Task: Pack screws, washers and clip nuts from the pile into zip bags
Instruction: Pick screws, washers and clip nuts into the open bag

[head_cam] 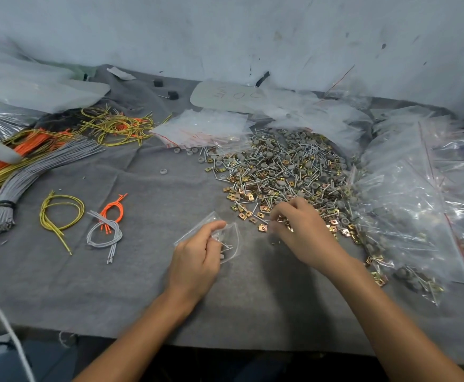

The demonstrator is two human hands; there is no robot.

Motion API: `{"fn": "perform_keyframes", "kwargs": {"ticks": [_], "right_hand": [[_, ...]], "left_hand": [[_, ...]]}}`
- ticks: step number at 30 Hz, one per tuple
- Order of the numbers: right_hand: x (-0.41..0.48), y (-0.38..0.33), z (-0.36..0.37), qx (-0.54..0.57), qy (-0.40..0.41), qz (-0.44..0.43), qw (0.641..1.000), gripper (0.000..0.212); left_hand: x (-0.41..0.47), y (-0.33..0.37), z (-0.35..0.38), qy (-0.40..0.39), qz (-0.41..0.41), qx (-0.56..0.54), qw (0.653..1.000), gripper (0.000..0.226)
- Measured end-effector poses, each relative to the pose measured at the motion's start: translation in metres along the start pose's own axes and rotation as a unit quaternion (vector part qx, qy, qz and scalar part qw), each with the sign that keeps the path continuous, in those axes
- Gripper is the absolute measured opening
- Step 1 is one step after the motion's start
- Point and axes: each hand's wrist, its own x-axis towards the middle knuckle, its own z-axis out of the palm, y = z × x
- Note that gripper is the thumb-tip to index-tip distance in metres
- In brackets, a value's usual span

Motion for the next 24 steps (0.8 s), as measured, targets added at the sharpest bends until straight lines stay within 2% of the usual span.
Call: {"fn": "perform_keyframes", "kwargs": {"ticks": [2, 4, 6, 11, 19, 24], "right_hand": [[-0.013, -0.018, -0.001, 0.079, -0.010, -0.014, 0.997, 0.003], [-0.023, -0.038, 0.003, 0.109, -0.018, -0.044, 0.993, 0.004], [-0.027, -0.053, 0.011, 0.091, -0.011, -0.079, 0.993, 0.005], [-0.022, -0.071, 0.024, 0.042, -0.012, -0.130, 0.991, 0.023], [-0.018, -0.071, 0.020, 0.029, -0.038, -0.124, 0.991, 0.018], [-0.018, -0.073, 0.023, 0.010, -0.060, -0.128, 0.990, 0.023]], "left_hand": [[0.000, 0.000, 0.000, 0.004, 0.002, 0.001, 1.000, 0.041], [0.001, 0.000, 0.000, 0.002, 0.003, 0.006, 1.000, 0.042], [0.001, 0.000, 0.000, -0.006, 0.002, 0.010, 1.000, 0.043], [0.000, 0.002, -0.002, -0.015, 0.011, 0.014, 1.000, 0.042], [0.001, 0.003, -0.003, -0.012, -0.002, 0.009, 1.000, 0.043], [0.000, 0.002, -0.002, -0.006, 0.013, 0.015, 1.000, 0.041]]}}
